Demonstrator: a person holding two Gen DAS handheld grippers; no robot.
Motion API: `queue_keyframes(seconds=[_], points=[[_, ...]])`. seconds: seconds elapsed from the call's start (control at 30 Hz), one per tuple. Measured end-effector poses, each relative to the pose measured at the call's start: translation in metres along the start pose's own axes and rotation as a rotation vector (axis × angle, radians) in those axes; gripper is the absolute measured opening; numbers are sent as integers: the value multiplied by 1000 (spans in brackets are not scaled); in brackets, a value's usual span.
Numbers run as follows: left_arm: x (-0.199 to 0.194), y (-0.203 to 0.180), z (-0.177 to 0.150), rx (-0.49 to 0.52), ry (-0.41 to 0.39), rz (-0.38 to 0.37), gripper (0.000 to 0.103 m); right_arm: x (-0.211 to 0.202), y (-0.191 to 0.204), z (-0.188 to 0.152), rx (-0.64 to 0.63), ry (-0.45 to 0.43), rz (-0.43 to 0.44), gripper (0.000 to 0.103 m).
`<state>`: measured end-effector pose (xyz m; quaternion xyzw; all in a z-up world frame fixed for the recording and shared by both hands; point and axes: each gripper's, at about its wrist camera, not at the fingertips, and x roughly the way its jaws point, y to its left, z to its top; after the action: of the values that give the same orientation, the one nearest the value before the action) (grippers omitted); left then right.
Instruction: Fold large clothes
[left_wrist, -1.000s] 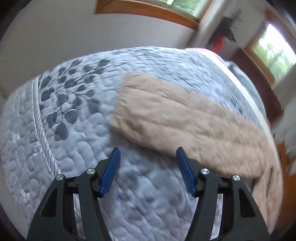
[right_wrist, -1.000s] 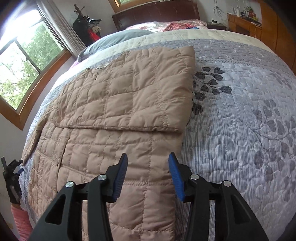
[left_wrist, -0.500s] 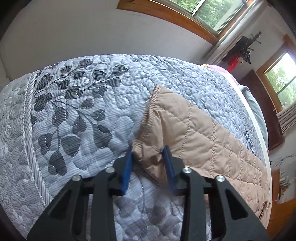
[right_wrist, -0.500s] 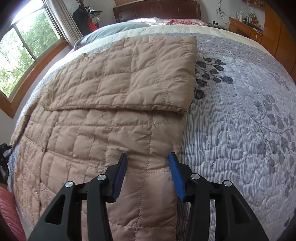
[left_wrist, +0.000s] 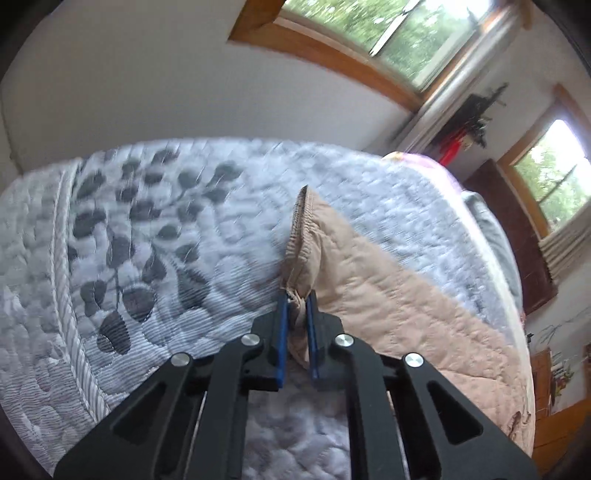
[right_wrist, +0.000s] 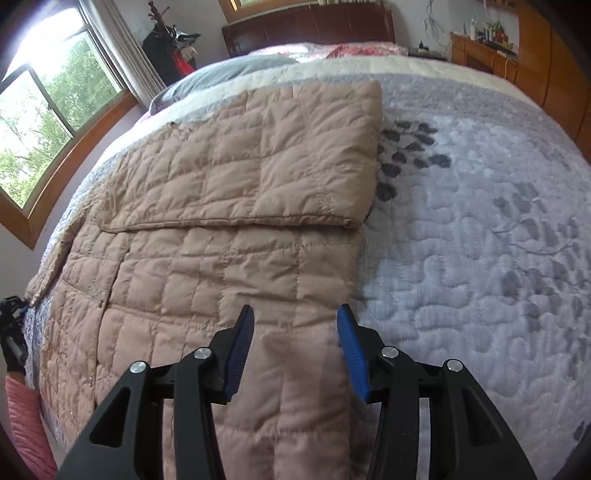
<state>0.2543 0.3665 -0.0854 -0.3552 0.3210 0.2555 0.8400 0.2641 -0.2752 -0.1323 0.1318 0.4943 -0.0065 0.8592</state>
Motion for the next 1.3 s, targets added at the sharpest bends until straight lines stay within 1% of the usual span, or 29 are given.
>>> queue_keyframes(seconds=[0.1, 0.2, 0.3, 0.33, 0.4, 0.5, 0.6, 0.73, 0.9, 1.0, 1.07, 1.1, 1.23, 1.3], points=[[-26, -25, -3, 49, -52, -65, 7, -8, -2, -5, 14, -4, 8, 47], [-50, -57, -12, 119, -84, -140, 7, -4, -5, -9, 35, 20, 47, 47], [-76, -110, -35, 251, -97, -243, 7, -2, -7, -11, 39, 28, 45, 47], [-81, -124, -42, 286, -96, -264, 7, -2, -7, -11, 42, 28, 49, 47], [-89, -155, -63, 367, -86, -309, 7, -2, -6, -11, 40, 24, 51, 47], [-95, -207, -102, 472, -29, -387, 7, -2, -7, -12, 41, 26, 52, 47], [-93, -246, -139, 561, 20, -433, 7, 0, -8, -12, 39, 32, 52, 47], [-90, -287, -180, 643, 76, -481, 7, -1, -9, -13, 36, 32, 57, 47], [-87, -330, -220, 710, 117, -524, 7, -1, -9, -13, 32, 32, 58, 47], [-86, -354, -249, 778, 141, -541, 7, 2, -8, -13, 25, 37, 53, 47], [-75, -370, -270, 819, 180, -536, 7, 3, -8, -14, 25, 39, 52, 47], [-66, -377, -282, 840, 213, -528, 7, 4, -8, -14, 26, 39, 54, 47], [-33, -387, -314, 878, 306, -487, 7, 6, -7, -14, 19, 40, 45, 47], [-22, -386, -328, 899, 327, -461, 7, 7, -6, -14, 12, 40, 38, 47]])
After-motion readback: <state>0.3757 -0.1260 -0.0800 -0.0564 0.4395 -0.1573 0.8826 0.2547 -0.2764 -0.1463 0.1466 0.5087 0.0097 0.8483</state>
